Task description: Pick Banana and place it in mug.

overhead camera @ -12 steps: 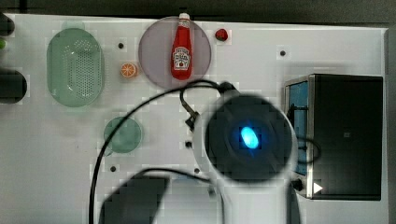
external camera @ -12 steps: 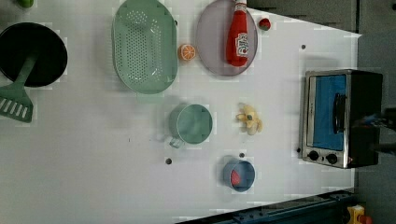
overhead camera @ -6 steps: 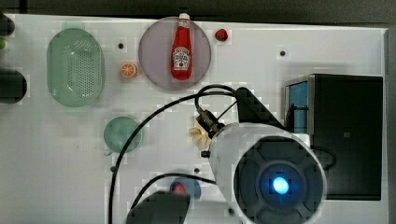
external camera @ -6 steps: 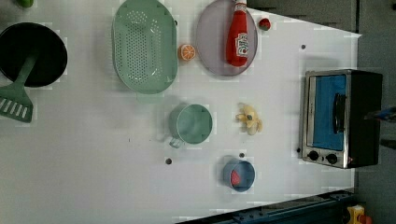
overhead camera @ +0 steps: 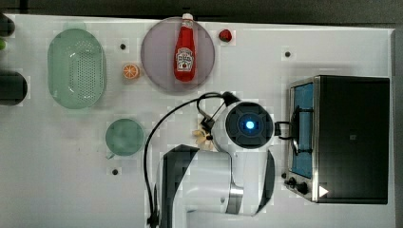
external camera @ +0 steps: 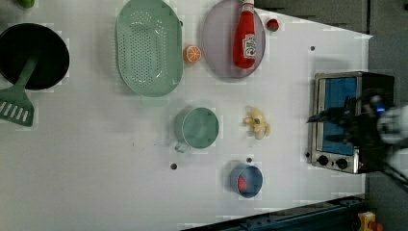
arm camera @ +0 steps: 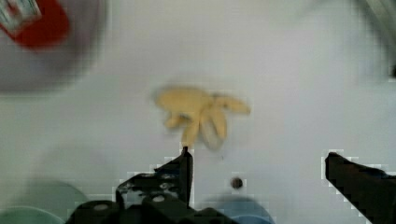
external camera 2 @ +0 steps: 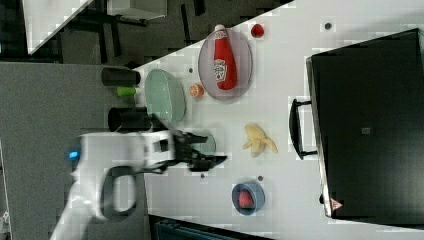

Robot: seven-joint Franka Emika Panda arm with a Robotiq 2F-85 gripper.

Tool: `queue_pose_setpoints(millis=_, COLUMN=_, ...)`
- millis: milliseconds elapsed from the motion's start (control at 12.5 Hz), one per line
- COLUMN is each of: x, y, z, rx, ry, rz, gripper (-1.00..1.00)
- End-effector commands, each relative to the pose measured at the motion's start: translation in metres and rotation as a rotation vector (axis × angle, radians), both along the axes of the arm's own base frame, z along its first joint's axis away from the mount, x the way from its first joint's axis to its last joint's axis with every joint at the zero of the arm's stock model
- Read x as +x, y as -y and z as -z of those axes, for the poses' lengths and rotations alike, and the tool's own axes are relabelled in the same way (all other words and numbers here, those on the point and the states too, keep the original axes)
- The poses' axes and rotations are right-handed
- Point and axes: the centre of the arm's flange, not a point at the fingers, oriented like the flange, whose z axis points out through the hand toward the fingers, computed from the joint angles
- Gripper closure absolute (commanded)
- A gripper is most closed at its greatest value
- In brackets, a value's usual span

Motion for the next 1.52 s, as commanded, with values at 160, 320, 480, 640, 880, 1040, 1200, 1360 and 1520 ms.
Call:
queue_pose_setpoints(millis=160, x=0.000, y=-0.006, z=0.054, rx=0.023, ry=0.046, rz=-0.381, gripper=-1.00)
queue_pose_setpoints(millis=320, x=-0.002, y=-0.006, z=0.091, rx=0.037, ry=0.036, rz=-0.513, gripper=-1.00)
queue_pose_setpoints(millis=480, x=-0.001, y=-0.006, z=0.125, rx=0.041, ry=0.036, rz=-0.577, gripper=-1.00)
queue_pose_setpoints(millis=640, x=0.000, y=-0.006, z=0.154, rx=0.032, ry=0.053, rz=-0.582, gripper=-1.00)
queue_pose_setpoints(millis=880, x=-0.005, y=-0.009, z=0.188, rx=0.033, ry=0.047, rz=-0.589, gripper=-1.00)
queue_pose_setpoints(millis=1040, x=-0.009, y=-0.012, z=0.203, rx=0.038, ry=0.035, rz=-0.592, gripper=-1.00)
queue_pose_setpoints(millis=1200, x=-0.009, y=-0.015, z=0.207, rx=0.036, ry=0.050, rz=-0.597, gripper=-0.65)
queue_pose_setpoints(millis=1360, x=-0.007, y=-0.017, z=0.201, rx=0.029, ry=0.071, rz=-0.600, gripper=-0.18)
queue_pose_setpoints(millis=1520, x=-0.005, y=-0.016, z=0.193, rx=0.023, ry=0.089, rz=-0.594, gripper=0.25)
